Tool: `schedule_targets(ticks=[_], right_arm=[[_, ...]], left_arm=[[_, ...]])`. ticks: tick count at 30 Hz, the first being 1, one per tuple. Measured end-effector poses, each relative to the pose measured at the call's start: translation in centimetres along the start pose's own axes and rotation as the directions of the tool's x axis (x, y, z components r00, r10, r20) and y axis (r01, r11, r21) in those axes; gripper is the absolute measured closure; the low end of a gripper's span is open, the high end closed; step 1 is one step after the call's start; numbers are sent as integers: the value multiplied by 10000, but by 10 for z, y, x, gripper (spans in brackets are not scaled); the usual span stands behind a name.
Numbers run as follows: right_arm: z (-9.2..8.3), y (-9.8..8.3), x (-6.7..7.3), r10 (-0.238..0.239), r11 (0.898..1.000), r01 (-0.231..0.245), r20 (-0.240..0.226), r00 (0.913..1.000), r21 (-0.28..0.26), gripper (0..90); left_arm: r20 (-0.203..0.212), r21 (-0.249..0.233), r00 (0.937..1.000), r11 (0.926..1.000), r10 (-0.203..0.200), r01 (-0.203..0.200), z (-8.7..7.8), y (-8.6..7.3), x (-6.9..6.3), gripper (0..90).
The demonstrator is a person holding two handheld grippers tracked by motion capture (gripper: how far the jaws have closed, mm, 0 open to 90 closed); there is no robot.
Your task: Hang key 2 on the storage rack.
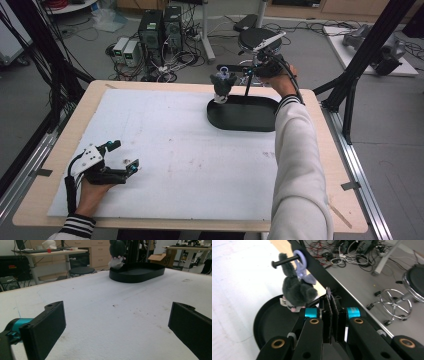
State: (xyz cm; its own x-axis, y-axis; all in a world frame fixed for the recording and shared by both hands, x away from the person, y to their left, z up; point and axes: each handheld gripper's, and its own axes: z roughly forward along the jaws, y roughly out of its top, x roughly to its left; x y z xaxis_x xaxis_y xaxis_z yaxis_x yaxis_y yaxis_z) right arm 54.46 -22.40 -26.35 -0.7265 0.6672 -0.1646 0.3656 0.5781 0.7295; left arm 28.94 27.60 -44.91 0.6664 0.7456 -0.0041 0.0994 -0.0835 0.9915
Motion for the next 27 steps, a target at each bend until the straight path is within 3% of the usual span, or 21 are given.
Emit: schedule_targets(ticks=[6,15,16,17,20,22,24,27], right_arm=[[1,0,0,53,9999,-51,175,9998,-123,865],[-6,1,-1,170,9986,-154,302,9994,-497,774],[-7,2,0,207,9981,-190,281,9994,-588,712],[-7,2,0,192,9975,-170,307,9993,-688,586],[-9,5,3,577,9918,-515,506,9970,-1166,129],[-13,7,6,915,9865,-825,581,9941,-1415,16],[-20,8,11,1170,9777,-1075,429,9922,-1803,6],[-35,6,21,1172,9610,-1063,278,9927,-2551,6]], left_arm=[[16,11,10000,10000,-12,12,0,0,0,17],[-8,-3,10000,10000,-71,71,0,0,1,17],[3,-6,10000,10000,-82,82,0,0,1,17],[4,-1,10000,10000,-70,70,0,0,1,17],[-7,1,10000,10000,-69,69,0,0,1,17],[-31,-28,10000,10000,-87,87,0,0,1,17],[-28,-5,10000,10000,-56,56,0,0,0,17],[-25,4,10000,10000,-21,21,0,0,0,17]])
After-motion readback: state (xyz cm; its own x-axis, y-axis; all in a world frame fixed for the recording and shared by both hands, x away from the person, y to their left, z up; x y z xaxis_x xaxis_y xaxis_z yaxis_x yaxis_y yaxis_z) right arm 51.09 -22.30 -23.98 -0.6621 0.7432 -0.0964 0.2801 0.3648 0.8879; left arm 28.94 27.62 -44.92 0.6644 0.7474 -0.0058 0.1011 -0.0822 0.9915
